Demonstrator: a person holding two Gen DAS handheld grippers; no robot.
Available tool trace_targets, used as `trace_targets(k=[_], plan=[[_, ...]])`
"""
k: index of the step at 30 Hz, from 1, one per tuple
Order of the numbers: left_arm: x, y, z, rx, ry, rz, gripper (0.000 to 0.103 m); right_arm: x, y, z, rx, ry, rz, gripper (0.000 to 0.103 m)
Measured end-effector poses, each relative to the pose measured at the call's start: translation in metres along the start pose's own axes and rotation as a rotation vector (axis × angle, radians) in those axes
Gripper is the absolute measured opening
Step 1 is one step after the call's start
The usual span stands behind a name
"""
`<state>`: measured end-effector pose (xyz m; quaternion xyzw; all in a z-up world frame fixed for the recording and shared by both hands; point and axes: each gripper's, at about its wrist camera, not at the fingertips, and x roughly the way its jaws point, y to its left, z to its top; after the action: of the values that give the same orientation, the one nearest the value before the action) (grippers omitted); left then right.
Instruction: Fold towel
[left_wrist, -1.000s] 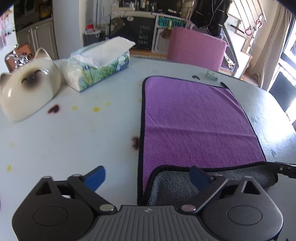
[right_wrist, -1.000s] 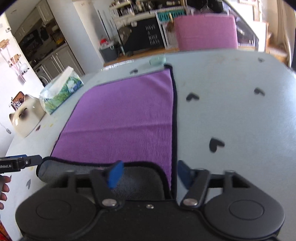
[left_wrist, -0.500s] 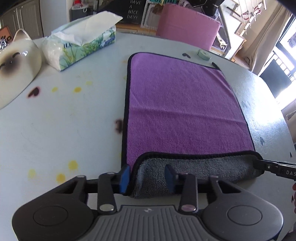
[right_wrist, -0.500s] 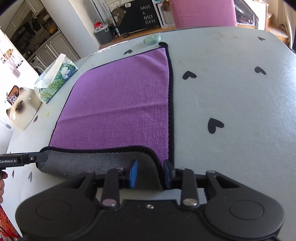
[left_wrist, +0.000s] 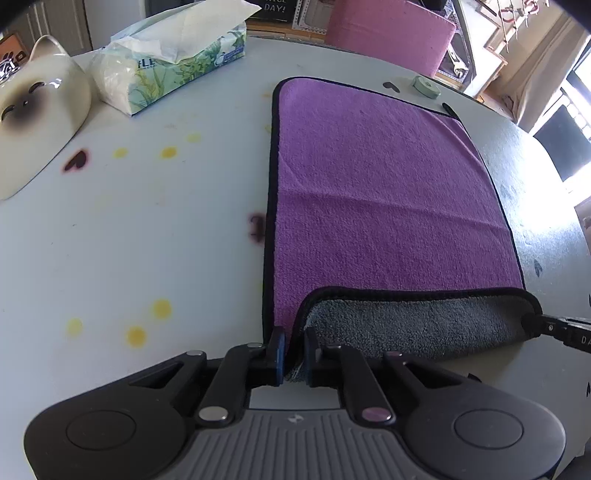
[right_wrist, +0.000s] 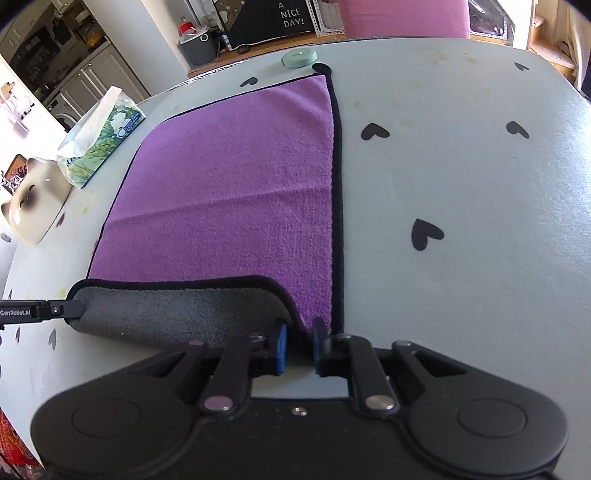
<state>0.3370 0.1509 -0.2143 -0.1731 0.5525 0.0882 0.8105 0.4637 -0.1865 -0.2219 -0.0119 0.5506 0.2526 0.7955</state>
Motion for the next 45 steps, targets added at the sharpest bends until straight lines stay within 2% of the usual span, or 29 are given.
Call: trace_targets(k=[7, 17, 33, 45], plan=[[-0.002, -0.003, 0.001, 0.009, 0.002, 0.003, 0.006, -0.001, 0.001, 0.002, -0.001, 0.001, -0.013, 0.005], [-0.022, -0.004, 0.020, 0.033, -0.048, -0.006, 0.006, -0.020, 0.002, 0.019, -0.006, -0.055, 0.000, 0.004], [-0.047, -0.017, 0.106, 0.142, -0.201, 0.013, 0.006, -0.036, 0.012, 0.096, -0.062, -0.180, -0.001, 0.004], [-0.032, -0.023, 0.168, 0.198, -0.247, 0.042, 0.006, -0.032, 0.020, 0.160, -0.100, -0.248, -0.008, 0.004]])
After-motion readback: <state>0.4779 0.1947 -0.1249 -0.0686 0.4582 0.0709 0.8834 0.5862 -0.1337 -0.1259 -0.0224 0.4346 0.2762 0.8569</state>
